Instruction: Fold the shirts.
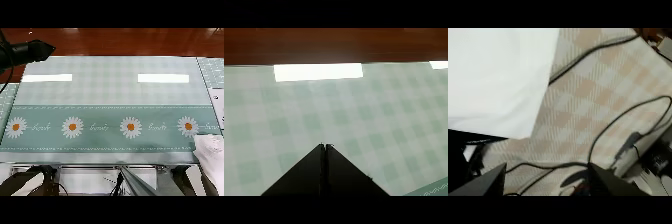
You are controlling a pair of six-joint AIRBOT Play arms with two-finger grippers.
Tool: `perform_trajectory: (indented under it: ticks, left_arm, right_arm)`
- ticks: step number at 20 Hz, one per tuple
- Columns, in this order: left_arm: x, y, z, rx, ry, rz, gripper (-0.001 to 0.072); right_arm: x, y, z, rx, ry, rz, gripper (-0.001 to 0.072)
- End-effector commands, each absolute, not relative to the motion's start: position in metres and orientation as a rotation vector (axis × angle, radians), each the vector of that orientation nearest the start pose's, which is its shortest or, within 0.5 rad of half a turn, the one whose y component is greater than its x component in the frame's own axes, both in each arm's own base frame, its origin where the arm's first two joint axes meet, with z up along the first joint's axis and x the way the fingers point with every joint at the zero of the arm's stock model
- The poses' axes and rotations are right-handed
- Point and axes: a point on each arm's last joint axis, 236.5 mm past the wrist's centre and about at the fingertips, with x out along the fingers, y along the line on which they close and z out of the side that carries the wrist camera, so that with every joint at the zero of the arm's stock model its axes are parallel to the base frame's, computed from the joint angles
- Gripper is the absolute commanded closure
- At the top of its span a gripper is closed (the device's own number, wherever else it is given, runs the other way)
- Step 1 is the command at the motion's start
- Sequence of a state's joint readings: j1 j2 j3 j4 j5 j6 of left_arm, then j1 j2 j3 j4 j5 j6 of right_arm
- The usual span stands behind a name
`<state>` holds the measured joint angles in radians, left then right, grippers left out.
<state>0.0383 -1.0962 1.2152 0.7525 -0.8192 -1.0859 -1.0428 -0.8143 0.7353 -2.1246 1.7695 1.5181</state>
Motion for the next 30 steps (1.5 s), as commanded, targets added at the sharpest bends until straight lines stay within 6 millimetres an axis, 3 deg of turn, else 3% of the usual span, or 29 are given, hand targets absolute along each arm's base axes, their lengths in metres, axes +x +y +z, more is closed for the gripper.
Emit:
perform_trajectory:
  ticks: [1, 2, 3, 4, 5, 7, 9, 11, 12, 14, 16, 20, 30]
  left_arm:
    - [0.445, -0.109, 0.217, -0.183, 0.482, -0.503, 0.0677]
    - [0.445, -0.107, 0.216, -0.107, 0.467, -0.513, 0.0606]
    - [0.444, -0.104, 0.21, -0.065, 0.484, -0.508, 0.0441]
    - [0.44, -0.101, 0.199, -0.055, 0.531, -0.5, 0.0259]
    - [0.434, -0.099, 0.187, -0.07, 0.597, -0.49, 0.0182]
    - [0.412, -0.099, 0.155, -0.049, 0.767, -0.473, 0.0169]
    - [0.385, -0.09, 0.121, 0.066, 0.948, -0.415, 0.017]
    - [0.369, -0.067, 0.1, 0.188, 1.072, -0.27, 0.0147]
    - [0.365, -0.064, 0.096, 0.22, 1.102, -0.226, -0.0003]
    - [0.358, -0.075, 0.087, 0.246, 1.144, -0.235, -0.0013]
    - [0.351, -0.085, 0.075, 0.231, 1.202, -0.242, -0.0013]
    - [0.345, -0.09, 0.064, 0.246, 1.253, -0.258, -0.0013]
    - [0.346, -0.09, 0.063, 0.247, 1.254, -0.259, -0.0013]
  right_arm:
    - [0.045, -0.194, 0.037, 0.546, 1.602, -0.919, 0.0125]
    - [0.088, -0.206, 0.055, 0.489, 1.444, -0.836, 0.0125]
    - [0.134, -0.214, 0.082, 0.431, 1.276, -0.76, 0.0125]
    - [0.183, -0.213, 0.114, 0.378, 1.107, -0.663, 0.0126]
    - [0.224, -0.202, 0.139, 0.335, 0.989, -0.557, 0.0126]
    - [0.291, -0.153, 0.169, 0.294, 0.864, -0.325, 0.0126]
    - [0.329, -0.099, 0.159, 0.238, 0.902, -0.144, 0.0125]
    - [0.347, -0.053, 0.131, 0.161, 1.007, -0.027, 0.0113]
    - [0.353, -0.034, 0.117, 0.14, 1.056, 0.017, 0.0103]
    - [0.361, 0.001, 0.092, 0.12, 1.134, 0.102, 0.0101]
    - [0.361, 0.022, 0.074, 0.096, 1.198, 0.154, 0.0101]
    - [0.36, 0.035, 0.067, 0.083, 1.226, 0.188, 0.0104]
    - [0.36, 0.034, 0.067, 0.083, 1.225, 0.187, 0.0105]
